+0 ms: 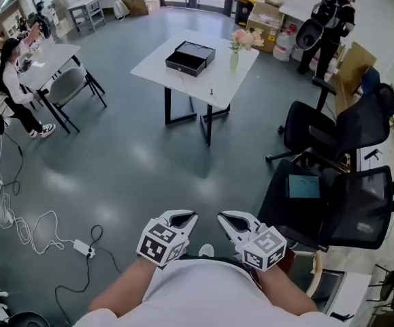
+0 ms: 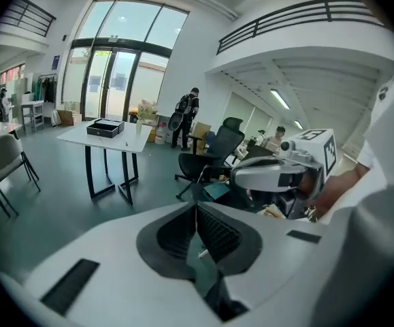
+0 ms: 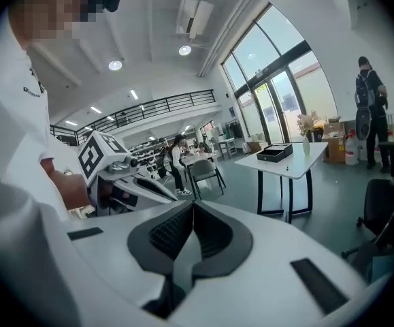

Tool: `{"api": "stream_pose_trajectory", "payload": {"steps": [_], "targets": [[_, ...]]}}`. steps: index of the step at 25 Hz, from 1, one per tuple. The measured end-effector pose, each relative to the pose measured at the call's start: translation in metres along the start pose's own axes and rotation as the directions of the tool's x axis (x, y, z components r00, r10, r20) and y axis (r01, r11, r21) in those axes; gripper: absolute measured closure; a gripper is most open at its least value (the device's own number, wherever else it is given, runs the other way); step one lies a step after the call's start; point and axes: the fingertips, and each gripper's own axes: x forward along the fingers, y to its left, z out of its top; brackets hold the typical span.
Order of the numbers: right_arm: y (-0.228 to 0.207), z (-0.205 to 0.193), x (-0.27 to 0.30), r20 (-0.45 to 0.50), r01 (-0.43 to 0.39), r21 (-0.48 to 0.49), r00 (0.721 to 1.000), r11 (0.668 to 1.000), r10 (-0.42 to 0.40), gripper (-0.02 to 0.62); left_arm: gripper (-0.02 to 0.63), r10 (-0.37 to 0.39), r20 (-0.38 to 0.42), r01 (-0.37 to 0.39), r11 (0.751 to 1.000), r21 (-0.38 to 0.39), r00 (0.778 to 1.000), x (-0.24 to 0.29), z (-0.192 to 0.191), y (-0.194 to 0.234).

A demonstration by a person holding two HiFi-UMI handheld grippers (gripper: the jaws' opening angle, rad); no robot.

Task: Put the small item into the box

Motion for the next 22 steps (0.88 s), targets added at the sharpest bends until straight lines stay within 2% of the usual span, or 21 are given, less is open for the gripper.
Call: {"api": "stream_pose_trajectory", "payload": {"steps": [4,8,12,18,22], "targets": [[-0.004,0.003,-0.001,-0.006,-0.028,-0.021,1.0,0.999,0.027,0.58,0.589,-0.01,-0.035,0.012,0.999,0.044,0.999,0.011,0.0,-0.011],[-0.017,0.007,0.004,-0.004,-0.023,-0.009,1.0,1.0,0.023,0.58,0.589,-0.001,-0.051,0.004,0.998,0.058,0.999,0.016,0.01,0.001],[-0.027,0.009,0.016,-0.023,-0.017,-0.022,1.0,1.0,0.016,0.58,0.589,-0.009,-0.041,0.011,0.999,0.039,0.999,0.024,0.025,0.023],[-0.054,0.035,0.053,-0.022,-0.005,-0.023,1.0,1.0,0.005,0.58,0.589,-0.075,-0.043,0.077,0.996,0.045,0.996,0.047,0.057,0.057],[-0.073,0.065,0.098,-0.026,0.004,-0.043,1.0,0.999,-0.005,0.58,0.589,-0.076,-0.017,0.077,0.996,0.051,0.997,0.049,0.089,0.108]]}}
